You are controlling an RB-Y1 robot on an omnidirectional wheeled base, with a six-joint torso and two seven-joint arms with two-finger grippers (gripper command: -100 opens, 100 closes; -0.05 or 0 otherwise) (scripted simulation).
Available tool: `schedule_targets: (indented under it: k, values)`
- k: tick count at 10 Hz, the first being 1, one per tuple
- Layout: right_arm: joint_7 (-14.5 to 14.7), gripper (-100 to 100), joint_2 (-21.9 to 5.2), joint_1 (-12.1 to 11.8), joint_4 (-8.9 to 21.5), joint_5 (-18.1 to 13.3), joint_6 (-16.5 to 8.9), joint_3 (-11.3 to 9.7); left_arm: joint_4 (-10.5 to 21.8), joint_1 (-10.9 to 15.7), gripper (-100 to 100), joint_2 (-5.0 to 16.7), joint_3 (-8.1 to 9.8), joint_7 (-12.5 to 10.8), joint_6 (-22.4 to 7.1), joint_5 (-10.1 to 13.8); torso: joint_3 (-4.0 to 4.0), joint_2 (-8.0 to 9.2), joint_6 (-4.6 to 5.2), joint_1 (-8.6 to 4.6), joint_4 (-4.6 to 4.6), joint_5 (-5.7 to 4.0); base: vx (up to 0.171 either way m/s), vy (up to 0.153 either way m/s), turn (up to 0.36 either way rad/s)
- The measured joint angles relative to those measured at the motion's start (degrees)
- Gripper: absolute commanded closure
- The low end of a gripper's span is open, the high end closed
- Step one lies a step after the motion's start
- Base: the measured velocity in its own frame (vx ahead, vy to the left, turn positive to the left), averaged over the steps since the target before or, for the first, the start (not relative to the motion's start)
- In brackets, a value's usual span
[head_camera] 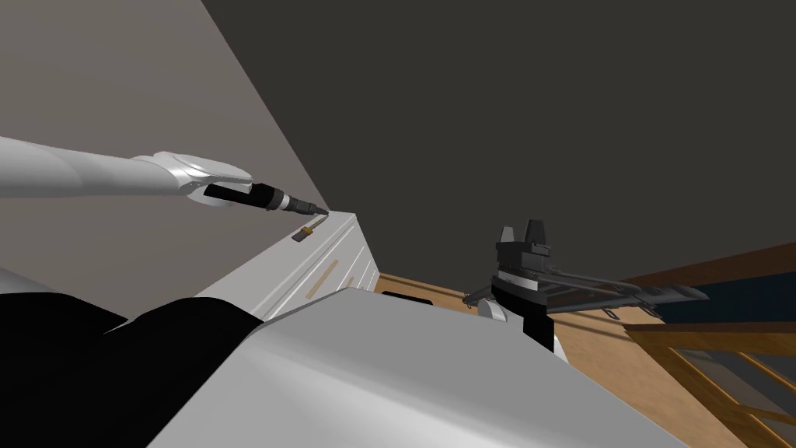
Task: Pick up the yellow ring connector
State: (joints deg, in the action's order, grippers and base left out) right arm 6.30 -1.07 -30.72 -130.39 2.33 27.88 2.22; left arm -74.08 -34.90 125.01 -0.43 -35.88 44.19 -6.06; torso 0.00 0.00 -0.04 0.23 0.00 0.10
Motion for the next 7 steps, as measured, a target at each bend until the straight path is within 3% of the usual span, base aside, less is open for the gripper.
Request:
schedule_targets:
  k: [2, 3, 4, 7]
  values:
    - [0.00, 0, 0.00, 0.00, 0.00, 0.00, 0.00, 0.00, 0.63, -1.03, -100, 3.34, -1.76, -0.42, 0.77, 0.04, 0.01, 0.01, 0.00, -0.04, 0.00, -0.01, -0.001, 0.056, 0.003]
    - [0.00, 0, 0.00, 0.00, 0.00, 0.00, 0.00, 0.00, 0.13, -0.25, -100, 4.73, -4.02, -0.79, 1.10, -0.32, 0.02, 0.04, -0.01, -0.02, 0.01, -0.01, -0.004, 0.034, -0.002]
    - [0.00, 0, 0.00, 0.00, 0.00, 0.00, 0.00, 0.00, 0.79, -1.84, -100, 5.36, -3.56, -0.65, 1.49, -0.04, 0.02, 0.04, 0.00, -0.08, 0.01, -0.01, -0.003, 0.018, -0.001]
    - [0.00, 0, 0.01, 0.00, 0.00, 0.00, 0.00, -0.01, 1.02, -4.37, -100, 7.12, -4.34, -0.40, 2.16, 0.25, 0.02, 0.04, 0.00, -0.20, 0.01, -0.04, -0.002, 0.008, -0.004]
